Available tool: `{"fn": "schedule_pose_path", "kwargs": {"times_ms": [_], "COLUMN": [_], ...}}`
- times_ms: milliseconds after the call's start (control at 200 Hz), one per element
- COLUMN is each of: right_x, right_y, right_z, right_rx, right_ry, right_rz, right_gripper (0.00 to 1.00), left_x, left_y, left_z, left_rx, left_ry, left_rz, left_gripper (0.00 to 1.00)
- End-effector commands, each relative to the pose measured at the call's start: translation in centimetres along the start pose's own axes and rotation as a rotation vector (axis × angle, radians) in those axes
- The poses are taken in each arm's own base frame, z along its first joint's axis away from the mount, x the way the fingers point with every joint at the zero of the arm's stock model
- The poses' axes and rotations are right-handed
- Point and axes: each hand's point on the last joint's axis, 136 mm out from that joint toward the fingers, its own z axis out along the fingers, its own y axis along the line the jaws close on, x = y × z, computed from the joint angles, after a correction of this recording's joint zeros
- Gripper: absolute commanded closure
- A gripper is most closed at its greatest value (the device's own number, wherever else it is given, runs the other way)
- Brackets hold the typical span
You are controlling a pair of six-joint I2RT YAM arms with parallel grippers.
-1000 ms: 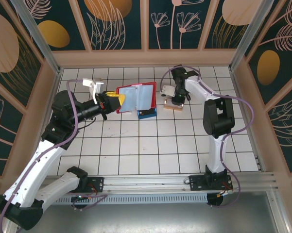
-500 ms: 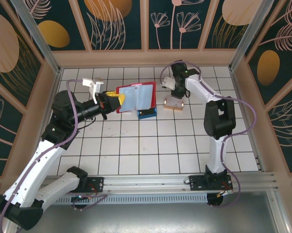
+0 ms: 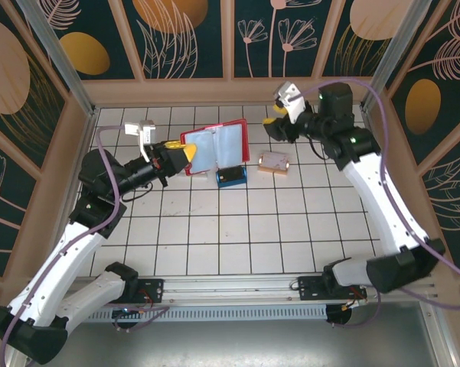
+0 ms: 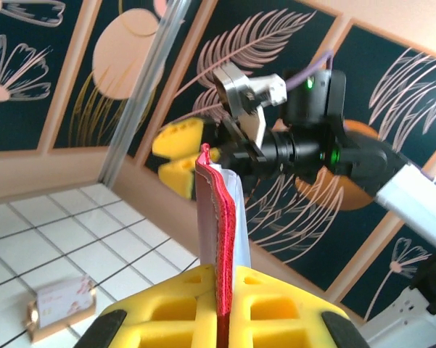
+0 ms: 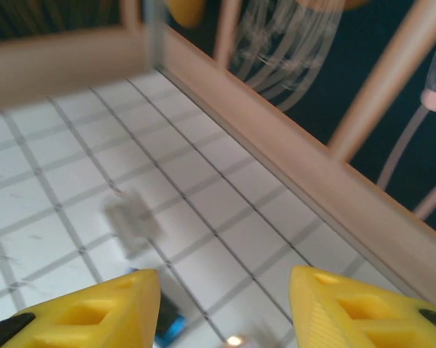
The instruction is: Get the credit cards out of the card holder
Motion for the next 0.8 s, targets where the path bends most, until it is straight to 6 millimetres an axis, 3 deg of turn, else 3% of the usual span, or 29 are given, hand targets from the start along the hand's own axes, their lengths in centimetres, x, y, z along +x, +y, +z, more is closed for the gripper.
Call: {"fn": "schedule_pose_path", "kwargs": {"times_ms": [0, 185, 285, 435, 635, 796], "right_x": [-0.8, -1.9, -3.6, -6.3, -9.5, -10.9], "right_y": [5.1, 7.2, 9.6, 14.0, 16.0, 17.4], "right_z": [0.2, -1.7, -2.7, -4.6, -7.6, -8.4], "right_rx": [-0.223, -0.246, -0.337, -0.450, -0.517, -0.561], "right_ry": [-0.087, -0.153, -0.216, -0.307, -0.426, -0.464], "right_rz": [0.085, 0.103, 0.100, 0.023, 0.000, 0.001], "right_gripper": [0.49, 0.49, 0.49, 0.48, 0.46, 0.44], "left_x": [-3.0, -4.0, -4.3, -4.2, -4.8, -4.7], "left_y": [-3.9, -7.1, -8.0, -7.7, -7.8, -7.3], "left_z": [-0.8, -1.5, -1.9, -1.6, -1.5, -1.2], "left_rx": [0.151, 0.303, 0.343, 0.317, 0.296, 0.276], "left_ry": [-0.092, -0.120, -0.117, -0.100, -0.097, -0.086], "left_rz": [0.045, 0.045, 0.056, 0.061, 0.074, 0.070], "left_gripper": [1.00, 1.00, 1.00, 1.00, 1.00, 1.00]}}
